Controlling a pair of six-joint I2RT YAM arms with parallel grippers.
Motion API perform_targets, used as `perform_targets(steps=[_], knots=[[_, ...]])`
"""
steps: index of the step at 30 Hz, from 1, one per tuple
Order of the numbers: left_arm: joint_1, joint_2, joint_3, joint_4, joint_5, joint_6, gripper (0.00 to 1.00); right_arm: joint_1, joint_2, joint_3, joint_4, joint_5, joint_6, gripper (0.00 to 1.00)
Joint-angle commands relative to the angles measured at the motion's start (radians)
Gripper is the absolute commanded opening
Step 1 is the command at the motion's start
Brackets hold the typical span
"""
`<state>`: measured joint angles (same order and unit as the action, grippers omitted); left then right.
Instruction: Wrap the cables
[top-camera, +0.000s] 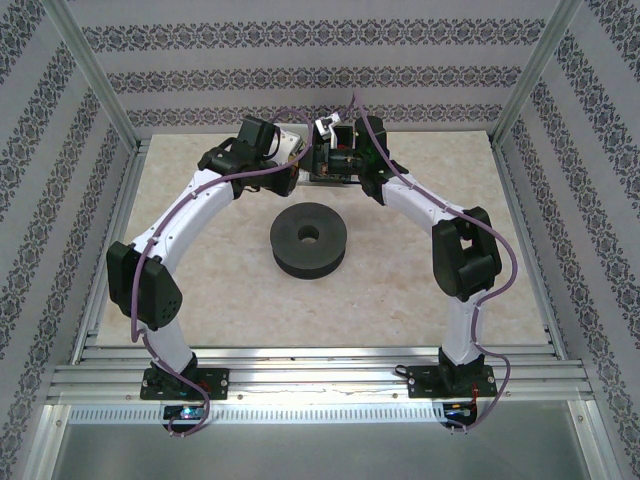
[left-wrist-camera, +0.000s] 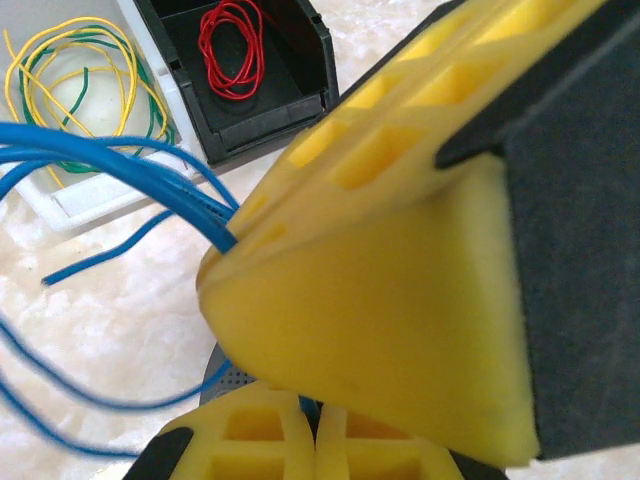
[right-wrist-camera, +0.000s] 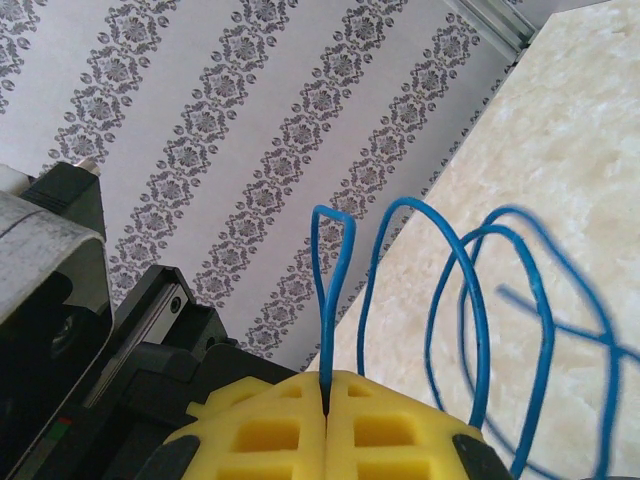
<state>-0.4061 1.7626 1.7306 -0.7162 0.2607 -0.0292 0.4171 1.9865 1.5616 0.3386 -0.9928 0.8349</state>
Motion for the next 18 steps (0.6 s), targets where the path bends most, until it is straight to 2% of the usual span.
perform_targets(steps=[1,4,9,14,18], knots=[[-0.004,-0.004,0.019,0.004,-0.009,-0.007,0.0,0.011,-0.004,0.017,0.024,-0.022,-0.006,0.0],[-0.003,-0.014,0.01,0.019,-0.007,-0.012,0.0,0.008,-0.016,0.007,0.025,-0.019,-0.013,0.01],[-0.002,-0.031,-0.003,0.041,0.009,-0.02,0.0,-0.023,-0.056,-0.039,0.017,-0.024,-0.044,0.34],[-0.002,-0.041,-0.002,0.048,0.032,-0.024,0.0,-0.121,-0.136,-0.152,0.031,-0.018,-0.059,0.52],[-0.002,-0.049,-0.008,0.062,0.059,-0.032,0.0,-0.2,-0.206,-0.264,0.028,-0.013,-0.087,0.6]])
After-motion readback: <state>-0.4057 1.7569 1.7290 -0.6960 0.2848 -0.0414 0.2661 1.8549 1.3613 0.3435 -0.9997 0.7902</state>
